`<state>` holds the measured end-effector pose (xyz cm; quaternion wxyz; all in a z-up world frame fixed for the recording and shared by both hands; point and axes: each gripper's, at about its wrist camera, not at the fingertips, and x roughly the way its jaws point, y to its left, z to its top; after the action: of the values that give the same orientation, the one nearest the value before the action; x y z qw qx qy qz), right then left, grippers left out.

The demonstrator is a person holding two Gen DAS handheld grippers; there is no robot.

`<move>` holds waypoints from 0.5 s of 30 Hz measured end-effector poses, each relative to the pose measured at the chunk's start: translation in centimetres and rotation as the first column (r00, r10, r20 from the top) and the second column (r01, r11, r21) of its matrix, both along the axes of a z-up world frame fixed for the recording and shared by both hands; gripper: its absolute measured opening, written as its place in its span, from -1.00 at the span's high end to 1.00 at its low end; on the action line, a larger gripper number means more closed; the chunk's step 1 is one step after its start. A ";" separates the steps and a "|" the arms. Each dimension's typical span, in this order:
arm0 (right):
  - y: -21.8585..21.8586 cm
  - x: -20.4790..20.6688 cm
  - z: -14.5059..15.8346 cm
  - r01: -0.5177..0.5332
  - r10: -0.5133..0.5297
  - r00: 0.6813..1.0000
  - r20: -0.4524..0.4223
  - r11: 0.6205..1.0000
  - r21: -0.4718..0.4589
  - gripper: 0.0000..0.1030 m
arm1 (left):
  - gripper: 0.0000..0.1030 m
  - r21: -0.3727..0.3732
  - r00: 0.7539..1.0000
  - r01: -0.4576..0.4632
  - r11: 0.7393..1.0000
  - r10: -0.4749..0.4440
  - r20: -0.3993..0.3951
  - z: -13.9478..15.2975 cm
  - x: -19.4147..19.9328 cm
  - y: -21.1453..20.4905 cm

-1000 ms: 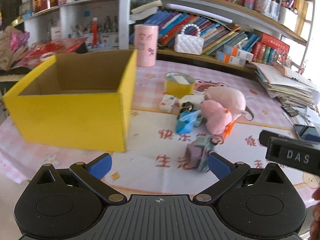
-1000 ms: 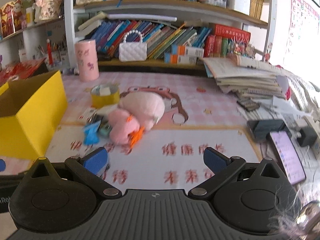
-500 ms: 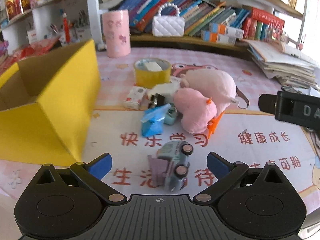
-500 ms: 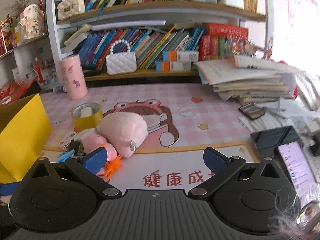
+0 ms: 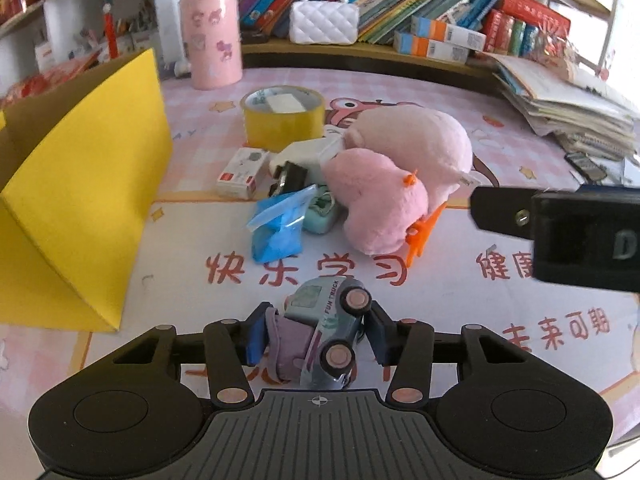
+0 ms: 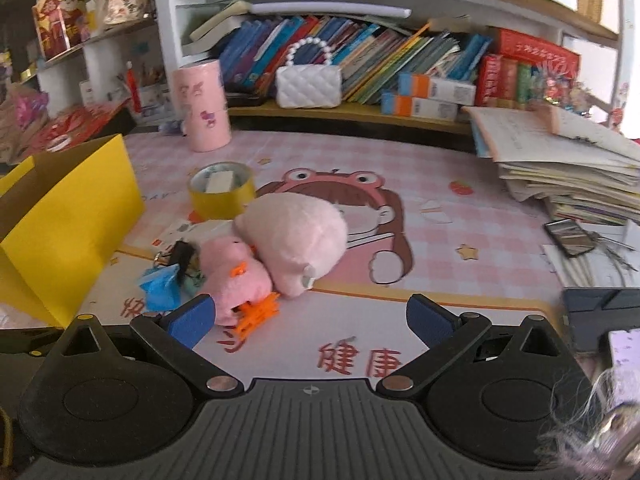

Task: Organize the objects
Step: 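Grasp the grey toy truck with left gripper while right grasps small pink pig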

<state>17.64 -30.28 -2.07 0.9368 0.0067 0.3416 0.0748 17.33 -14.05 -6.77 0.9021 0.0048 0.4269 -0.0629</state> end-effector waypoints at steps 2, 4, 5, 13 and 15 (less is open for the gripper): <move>0.4 0.7 -0.4 -0.027 0.027 0.999 -0.021 0.999 0.021 -0.98 | 0.09 -0.013 1.000 -0.014 1.000 0.014 0.010 0.5 -0.5 0.8; 0.8 1.4 -0.7 -0.055 0.057 0.997 -0.045 0.997 0.045 -0.97 | 0.09 -0.053 0.998 -0.053 0.997 0.054 0.021 1.1 -1.1 2.2; 1.2 1.8 -1.0 -0.071 0.074 0.996 -0.052 0.996 0.055 -0.95 | 0.09 -0.072 0.996 -0.080 0.994 0.082 0.024 1.4 -1.4 2.9; 3.3 5.6 -3.6 -0.082 0.098 0.988 -0.122 0.989 0.124 -0.52 | 0.09 -0.179 0.963 -0.261 0.948 0.269 0.022 3.4 -4.0 7.9; 3.7 6.1 -3.9 -0.078 0.095 0.988 -0.119 0.987 0.140 -0.52 | 0.09 -0.184 0.956 -0.281 0.942 0.291 0.031 3.9 -4.4 8.3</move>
<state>23.77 -26.57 -5.95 0.9069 0.0599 0.3938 0.1377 12.96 -5.70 -2.90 0.9104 -0.1358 0.3895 0.0311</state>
